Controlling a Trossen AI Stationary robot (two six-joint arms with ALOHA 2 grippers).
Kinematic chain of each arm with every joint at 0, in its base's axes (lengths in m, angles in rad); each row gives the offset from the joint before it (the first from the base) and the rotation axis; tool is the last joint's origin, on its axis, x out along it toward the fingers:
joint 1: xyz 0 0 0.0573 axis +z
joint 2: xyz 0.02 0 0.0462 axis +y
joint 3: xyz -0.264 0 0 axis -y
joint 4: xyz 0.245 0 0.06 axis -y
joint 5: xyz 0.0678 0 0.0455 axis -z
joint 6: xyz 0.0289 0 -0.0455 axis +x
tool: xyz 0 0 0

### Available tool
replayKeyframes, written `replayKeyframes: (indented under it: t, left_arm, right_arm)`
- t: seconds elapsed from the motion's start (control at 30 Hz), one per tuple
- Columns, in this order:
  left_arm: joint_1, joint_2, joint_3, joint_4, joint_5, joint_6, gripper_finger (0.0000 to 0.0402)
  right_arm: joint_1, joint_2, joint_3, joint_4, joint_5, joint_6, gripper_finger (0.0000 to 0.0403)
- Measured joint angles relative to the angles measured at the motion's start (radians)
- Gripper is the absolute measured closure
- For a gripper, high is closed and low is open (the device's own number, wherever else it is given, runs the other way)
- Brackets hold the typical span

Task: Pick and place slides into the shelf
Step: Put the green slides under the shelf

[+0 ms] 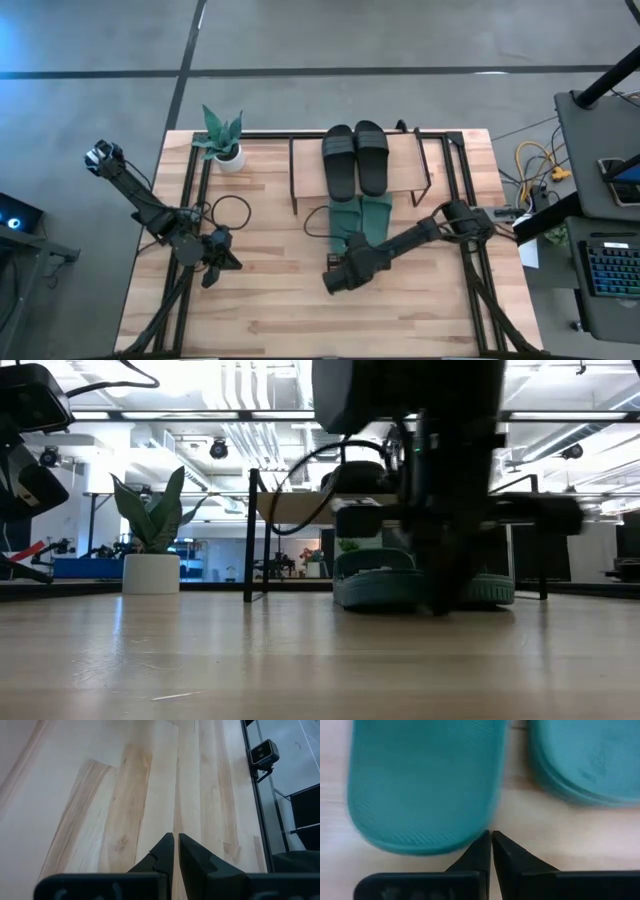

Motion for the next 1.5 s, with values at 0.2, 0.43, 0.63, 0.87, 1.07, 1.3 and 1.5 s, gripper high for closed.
replayKeyframes:
  t: [0.2, 0.43, 0.63, 0.87, 1.07, 1.3, 1.5]
  left_arm:
    - [0.001, 0.014, 0.000, 0.006, 0.003, 0.000, 0.0391]
    - [0.001, 0.014, 0.000, 0.008, 0.010, -0.002, 0.0391]
    - [0.001, 0.015, 0.000, 0.007, 0.013, -0.004, 0.0391]
    - [0.001, 0.014, 0.000, 0.006, 0.015, -0.004, 0.0391]
    - [0.001, 0.014, 0.000, 0.007, 0.016, -0.026, 0.0391]
    - [0.001, 0.014, 0.000, 0.007, 0.016, -0.027, 0.0391]
    - [0.001, 0.014, 0.000, 0.009, 0.018, -0.028, 0.0391]
  right_arm:
    - [-0.042, 0.002, 0.007, -0.038, 0.070, -0.017, 0.0390]
    - [-0.076, 0.003, 0.005, -0.159, 0.080, 0.055, 0.0390]
    - [-0.083, 0.003, 0.022, -0.139, 0.070, 0.004, 0.0390]
    - [-0.021, 0.000, 0.113, -0.133, -0.036, -0.074, 0.0390]
    - [0.046, -0.001, 0.116, -0.161, -0.135, 0.012, 0.0390]
    - [0.097, -0.001, 0.083, -0.303, -0.196, 0.179, 0.0390]
    - [0.102, -0.044, 0.043, -0.355, -0.207, 0.144, 0.0390]
